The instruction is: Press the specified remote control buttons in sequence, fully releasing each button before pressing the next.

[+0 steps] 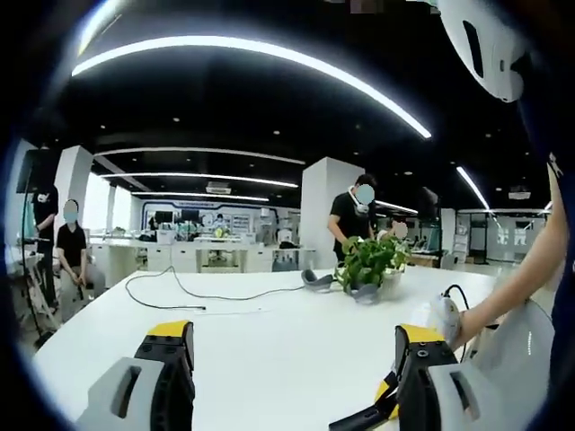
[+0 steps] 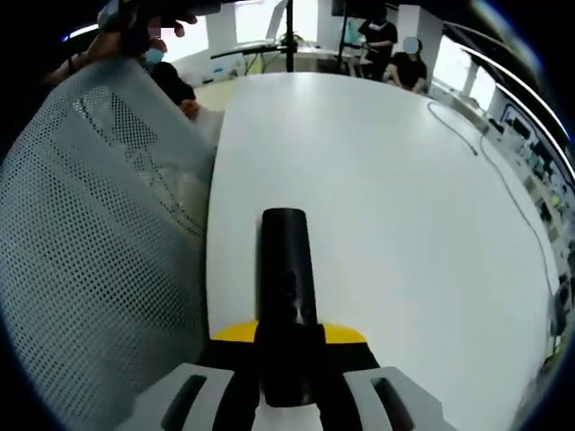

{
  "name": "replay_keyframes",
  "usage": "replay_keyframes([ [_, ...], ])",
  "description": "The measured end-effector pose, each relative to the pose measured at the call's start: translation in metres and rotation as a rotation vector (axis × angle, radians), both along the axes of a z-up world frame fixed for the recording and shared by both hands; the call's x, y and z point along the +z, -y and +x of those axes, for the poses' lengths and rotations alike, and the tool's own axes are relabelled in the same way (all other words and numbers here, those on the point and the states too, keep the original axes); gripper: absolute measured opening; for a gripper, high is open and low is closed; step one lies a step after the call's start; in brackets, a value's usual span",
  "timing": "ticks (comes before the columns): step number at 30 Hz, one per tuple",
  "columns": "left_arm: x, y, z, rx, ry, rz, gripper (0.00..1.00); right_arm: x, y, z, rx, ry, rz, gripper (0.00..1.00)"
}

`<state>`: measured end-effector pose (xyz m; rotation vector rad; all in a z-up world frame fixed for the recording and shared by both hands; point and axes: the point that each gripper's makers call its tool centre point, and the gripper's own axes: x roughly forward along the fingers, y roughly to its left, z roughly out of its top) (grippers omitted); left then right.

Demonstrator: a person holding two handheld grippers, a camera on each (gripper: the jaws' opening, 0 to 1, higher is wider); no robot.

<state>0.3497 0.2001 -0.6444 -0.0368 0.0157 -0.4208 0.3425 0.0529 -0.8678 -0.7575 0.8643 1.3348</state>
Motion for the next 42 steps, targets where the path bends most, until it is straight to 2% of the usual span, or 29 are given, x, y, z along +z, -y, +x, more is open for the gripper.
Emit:
replay_keyframes([
  [4, 0.001, 0.003, 0.0, -0.005, -0.009, -0.014, 0.98, 0.0, 0.0, 0.007, 0.015, 0.003, -0.008, 0.2],
  [8, 0.0, 0.004, -0.001, -0.007, -0.009, 0.01, 0.96, 0.0, 0.0, 0.019, 0.016, 0.006, -0.011, 0.2],
  [11, 0.001, 0.003, -0.002, -0.006, -0.005, 0.009, 0.96, -0.001, 0.001, 0.027, 0.049, 0.005, -0.027, 0.21],
  [12, 0.001, 0.002, -0.002, -0.005, -0.004, 0.008, 0.96, -0.001, 0.001, 0.032, 0.071, 0.032, -0.038, 0.21],
  [13, 0.001, 0.002, -0.002, -0.01, 0.0, 0.004, 0.96, -0.001, 0.0, 0.033, 0.062, 0.013, -0.034, 0.21],
  [23, -0.005, 0.002, -0.003, -0.017, -0.014, 0.026, 0.95, -0.001, 0.002, 0.059, 0.077, 0.018, -0.041, 0.21],
  [32, -0.015, 0.002, -0.001, -0.015, -0.06, 0.052, 0.94, -0.002, 0.005, 0.091, 0.086, 0.013, -0.066, 0.21],
  [42, -0.018, 0.011, -0.001, -0.041, -0.079, 0.085, 0.94, -0.002, 0.013, 0.125, 0.087, 0.009, -0.088, 0.21],
])
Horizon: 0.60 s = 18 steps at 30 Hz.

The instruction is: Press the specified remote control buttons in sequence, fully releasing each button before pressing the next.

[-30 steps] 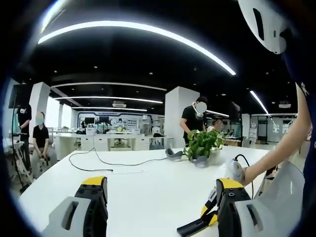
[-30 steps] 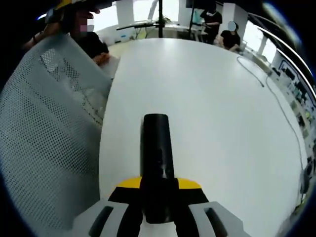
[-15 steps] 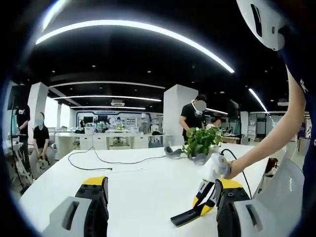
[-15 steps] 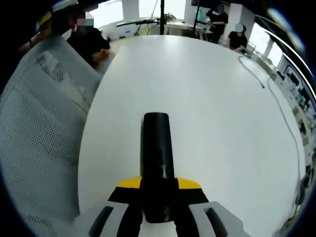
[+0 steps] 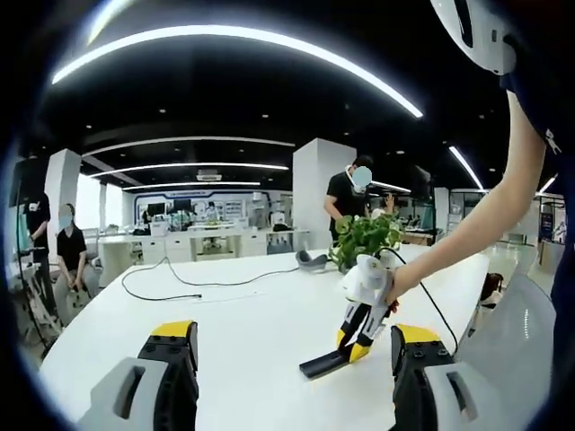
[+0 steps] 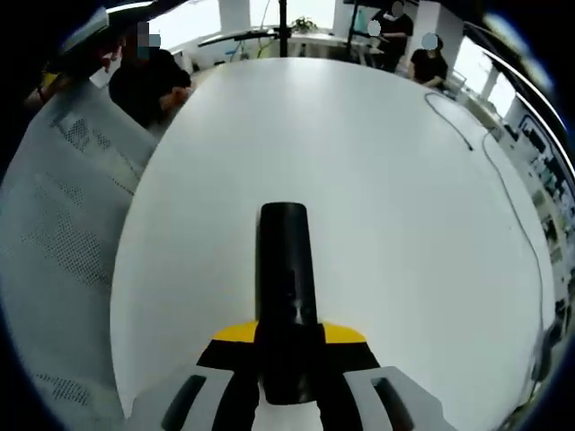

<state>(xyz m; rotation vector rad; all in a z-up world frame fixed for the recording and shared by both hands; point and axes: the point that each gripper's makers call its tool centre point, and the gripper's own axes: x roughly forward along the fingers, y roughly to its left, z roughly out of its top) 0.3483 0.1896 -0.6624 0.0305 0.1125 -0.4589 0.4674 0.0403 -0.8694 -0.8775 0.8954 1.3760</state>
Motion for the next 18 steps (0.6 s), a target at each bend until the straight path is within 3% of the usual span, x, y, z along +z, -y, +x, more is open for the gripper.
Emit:
replay_keyframes([
  [18, 0.002, -0.002, 0.0, 0.01, -0.005, -0.018, 0.93, 0.0, 0.004, 0.038, 0.014, -0.001, -0.048, 0.21],
])
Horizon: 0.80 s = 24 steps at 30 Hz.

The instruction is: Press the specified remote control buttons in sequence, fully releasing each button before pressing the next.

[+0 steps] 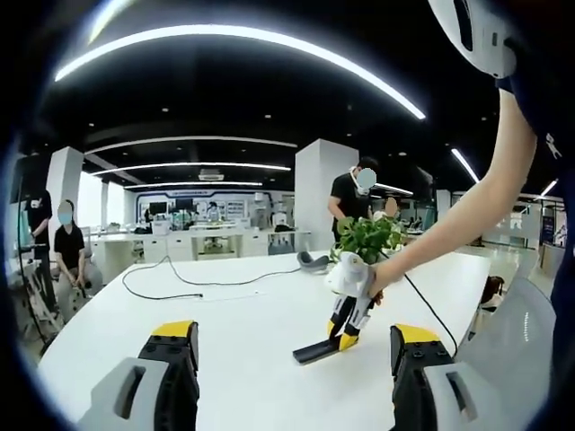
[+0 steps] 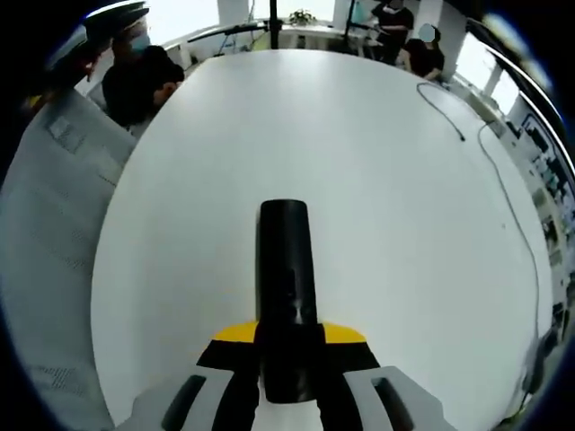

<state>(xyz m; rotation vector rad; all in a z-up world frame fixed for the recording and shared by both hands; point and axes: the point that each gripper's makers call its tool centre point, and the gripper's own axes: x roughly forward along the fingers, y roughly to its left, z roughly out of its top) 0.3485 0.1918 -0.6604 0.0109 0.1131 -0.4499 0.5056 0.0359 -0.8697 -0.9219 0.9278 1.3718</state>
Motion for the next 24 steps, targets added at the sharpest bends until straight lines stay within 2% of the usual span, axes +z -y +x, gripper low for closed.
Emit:
replay_keyframes([
  [12, 0.0, 0.0, -0.001, -0.005, -0.002, 0.001, 0.93, 0.0, 0.001, 0.014, 0.017, -0.002, -0.032, 0.21],
  [24, -0.001, -0.001, -0.001, -0.003, -0.003, 0.0, 0.93, 0.001, 0.001, 0.017, 0.024, -0.001, -0.052, 0.21],
])
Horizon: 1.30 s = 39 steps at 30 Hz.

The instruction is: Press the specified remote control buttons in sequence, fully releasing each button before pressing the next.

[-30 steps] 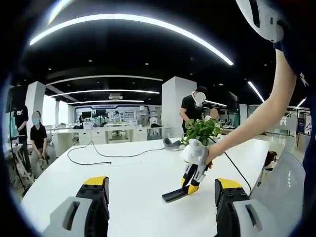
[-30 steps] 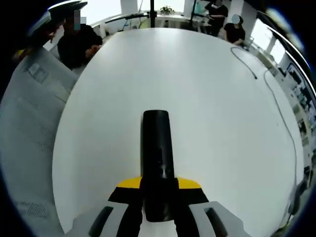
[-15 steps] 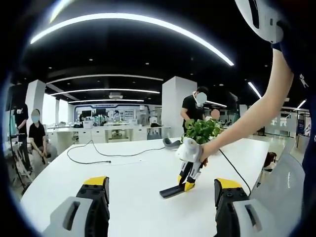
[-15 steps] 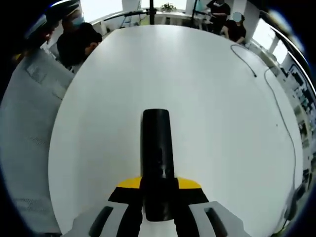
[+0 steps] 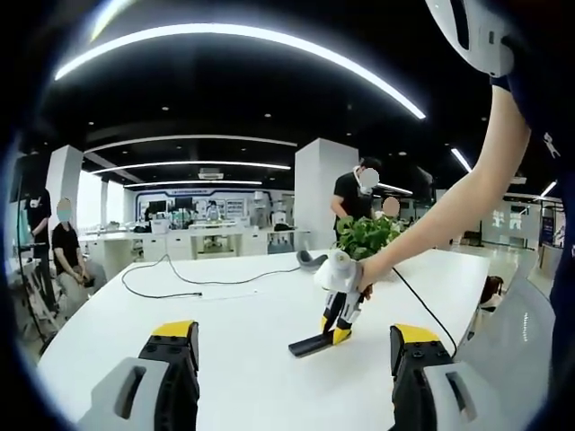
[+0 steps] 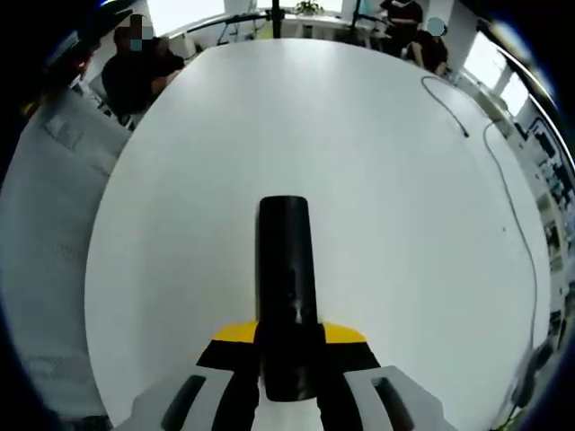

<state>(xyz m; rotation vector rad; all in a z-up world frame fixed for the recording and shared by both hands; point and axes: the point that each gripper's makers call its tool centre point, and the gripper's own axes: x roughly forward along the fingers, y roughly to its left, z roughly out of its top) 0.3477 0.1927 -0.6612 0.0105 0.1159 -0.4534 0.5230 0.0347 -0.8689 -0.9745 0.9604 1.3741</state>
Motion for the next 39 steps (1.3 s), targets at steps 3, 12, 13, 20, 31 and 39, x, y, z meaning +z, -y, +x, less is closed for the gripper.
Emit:
replay_keyframes([
  [3, 0.0, 0.0006, -0.0002, -0.003, -0.001, -0.003, 0.93, -0.0006, 0.0003, 0.0003, 0.005, 0.004, 0.003, 0.21],
  [12, 0.0009, -0.0012, 0.0002, 0.006, 0.003, -0.008, 0.93, -0.0005, 0.0004, -0.0013, 0.016, 0.02, 0.005, 0.21],
  [13, 0.0009, -0.0012, 0.0002, 0.006, 0.003, -0.01, 0.93, -0.0005, 0.0005, -0.0011, 0.008, 0.018, 0.011, 0.21],
  [20, -0.0002, -0.0011, 0.0002, 0.004, -0.001, -0.007, 0.93, -0.0007, 0.0001, 0.0004, 0.004, 0.014, 0.019, 0.22],
  [31, -0.0005, -0.0027, 0.0009, 0.013, -0.003, -0.011, 0.93, 0.0001, 0.0015, 0.0016, -0.093, 0.012, 0.084, 0.22],
  [39, -0.0014, -0.003, 0.0014, 0.014, -0.007, -0.016, 0.93, 0.0026, 0.0097, 0.0025, -0.231, 0.022, 0.158, 0.32],
])
